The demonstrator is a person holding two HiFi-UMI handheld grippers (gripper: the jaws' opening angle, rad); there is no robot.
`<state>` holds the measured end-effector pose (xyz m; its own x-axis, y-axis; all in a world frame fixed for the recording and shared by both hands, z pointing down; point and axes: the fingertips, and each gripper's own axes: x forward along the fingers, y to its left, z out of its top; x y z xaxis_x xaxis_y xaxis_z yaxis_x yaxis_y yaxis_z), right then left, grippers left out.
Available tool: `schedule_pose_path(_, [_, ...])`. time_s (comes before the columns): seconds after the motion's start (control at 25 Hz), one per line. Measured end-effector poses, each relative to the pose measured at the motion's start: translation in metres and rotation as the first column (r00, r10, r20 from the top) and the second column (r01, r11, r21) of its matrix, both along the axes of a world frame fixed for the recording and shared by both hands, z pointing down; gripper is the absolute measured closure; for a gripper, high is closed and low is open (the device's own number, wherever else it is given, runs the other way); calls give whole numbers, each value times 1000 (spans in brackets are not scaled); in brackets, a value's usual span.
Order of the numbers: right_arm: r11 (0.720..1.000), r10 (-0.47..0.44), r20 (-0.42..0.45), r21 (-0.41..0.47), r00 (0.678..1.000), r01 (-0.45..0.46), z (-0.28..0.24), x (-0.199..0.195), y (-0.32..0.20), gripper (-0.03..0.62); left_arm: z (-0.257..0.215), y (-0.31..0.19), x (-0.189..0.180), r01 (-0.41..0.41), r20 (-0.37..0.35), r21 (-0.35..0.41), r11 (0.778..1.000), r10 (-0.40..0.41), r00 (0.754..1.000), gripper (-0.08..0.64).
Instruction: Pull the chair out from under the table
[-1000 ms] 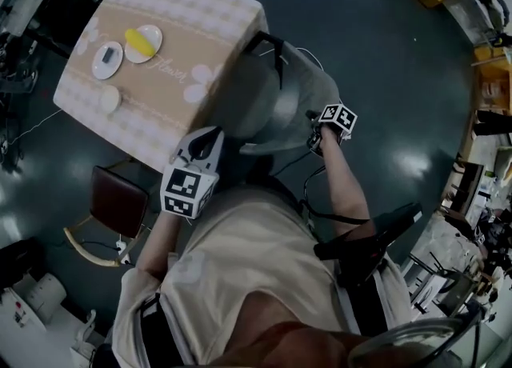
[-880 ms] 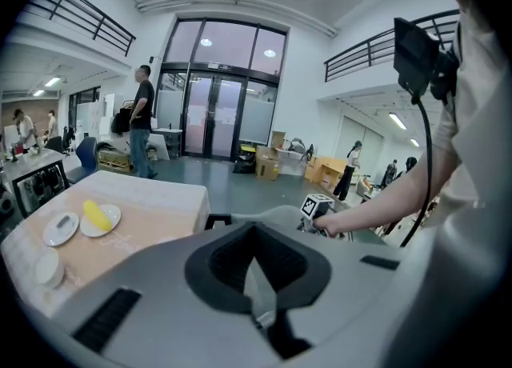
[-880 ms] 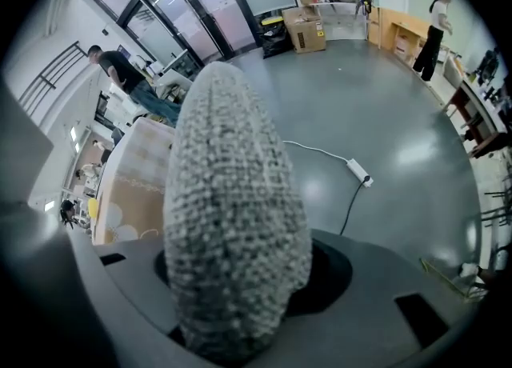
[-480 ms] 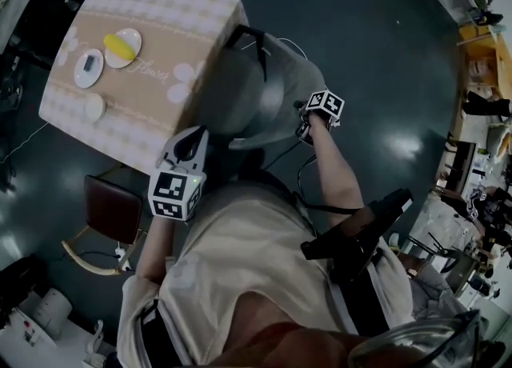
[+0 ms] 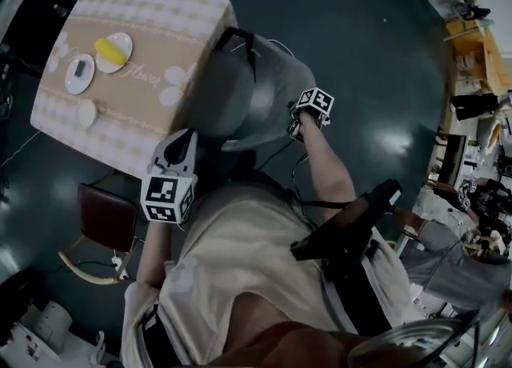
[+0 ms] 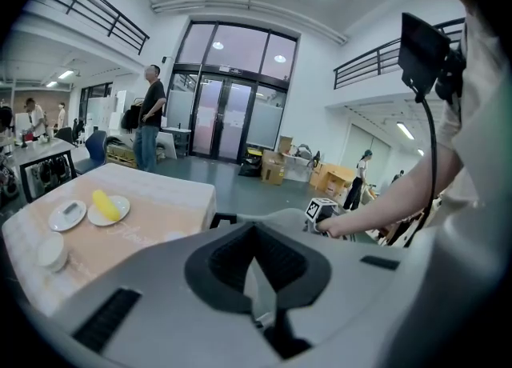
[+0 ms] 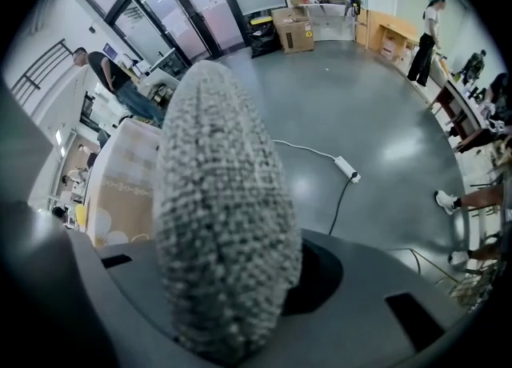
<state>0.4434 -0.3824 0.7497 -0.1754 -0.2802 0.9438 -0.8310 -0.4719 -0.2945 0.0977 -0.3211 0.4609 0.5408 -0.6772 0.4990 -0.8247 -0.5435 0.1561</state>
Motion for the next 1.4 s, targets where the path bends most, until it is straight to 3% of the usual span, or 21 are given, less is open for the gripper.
schedule_pose_path(1.4, [1000,12,-26,-18,1000,-13,-11,10,3,492,-2,-8,13,-53,-2,1,999,53,999,552])
